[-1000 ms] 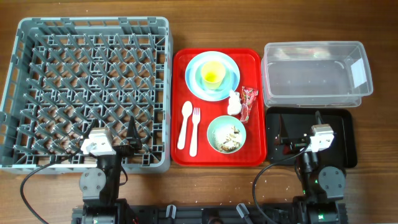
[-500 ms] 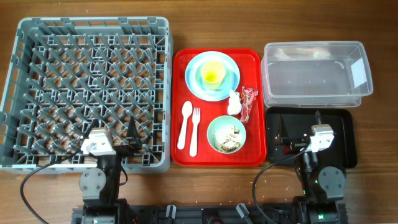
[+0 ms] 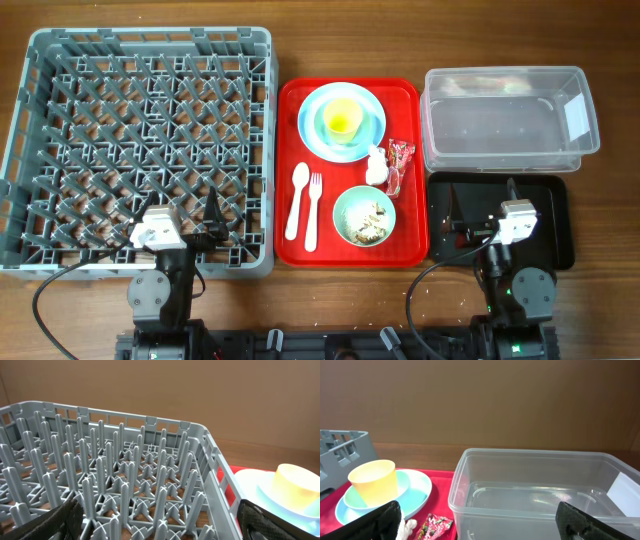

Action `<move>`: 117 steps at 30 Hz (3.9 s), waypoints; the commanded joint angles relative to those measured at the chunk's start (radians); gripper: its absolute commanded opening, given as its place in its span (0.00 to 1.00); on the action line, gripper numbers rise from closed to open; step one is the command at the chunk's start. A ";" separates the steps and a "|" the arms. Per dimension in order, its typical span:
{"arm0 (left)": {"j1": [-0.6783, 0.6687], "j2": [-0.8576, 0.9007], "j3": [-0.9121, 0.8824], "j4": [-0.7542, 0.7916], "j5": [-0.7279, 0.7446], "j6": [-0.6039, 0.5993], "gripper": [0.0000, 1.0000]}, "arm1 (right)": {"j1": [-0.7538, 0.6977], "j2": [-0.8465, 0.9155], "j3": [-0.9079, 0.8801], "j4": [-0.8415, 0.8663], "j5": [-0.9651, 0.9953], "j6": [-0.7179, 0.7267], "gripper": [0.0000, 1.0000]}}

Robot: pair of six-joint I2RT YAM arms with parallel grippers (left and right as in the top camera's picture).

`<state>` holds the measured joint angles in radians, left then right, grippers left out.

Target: Sort waste into correct bins and load items into the dishwasher rack

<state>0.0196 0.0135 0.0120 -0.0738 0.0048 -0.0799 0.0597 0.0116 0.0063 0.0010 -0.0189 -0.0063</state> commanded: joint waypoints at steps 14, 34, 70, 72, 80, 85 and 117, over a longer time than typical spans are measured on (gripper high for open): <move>-0.005 -0.007 -0.006 0.041 0.390 -0.217 1.00 | -0.007 -0.007 -0.001 0.004 -0.009 -0.017 1.00; -0.005 1.112 1.398 -1.062 0.666 -0.143 1.00 | -0.007 -0.007 -0.001 0.004 -0.009 -0.018 1.00; -0.765 1.587 1.099 -0.763 -0.026 -0.512 0.19 | -0.007 -0.007 -0.001 0.004 -0.009 -0.017 1.00; -0.765 1.620 1.099 -0.753 -0.026 -0.512 0.20 | -0.007 -0.007 -0.001 0.004 -0.009 -0.017 1.00; -0.765 1.750 1.099 -0.721 -0.108 -0.512 0.24 | -0.007 -0.007 -0.001 0.004 -0.009 -0.017 1.00; -0.765 1.777 1.099 -0.694 -0.133 -0.512 0.25 | -0.007 -0.007 -0.001 0.004 -0.009 -0.017 1.00; -0.756 1.813 1.109 -0.621 -0.228 -0.501 0.04 | -0.007 -0.007 -0.001 0.004 -0.009 -0.017 1.00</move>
<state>-0.7403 1.8698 1.1267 -0.6918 -0.1638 -0.5850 0.0597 0.0116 0.0063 0.0006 -0.0189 -0.0067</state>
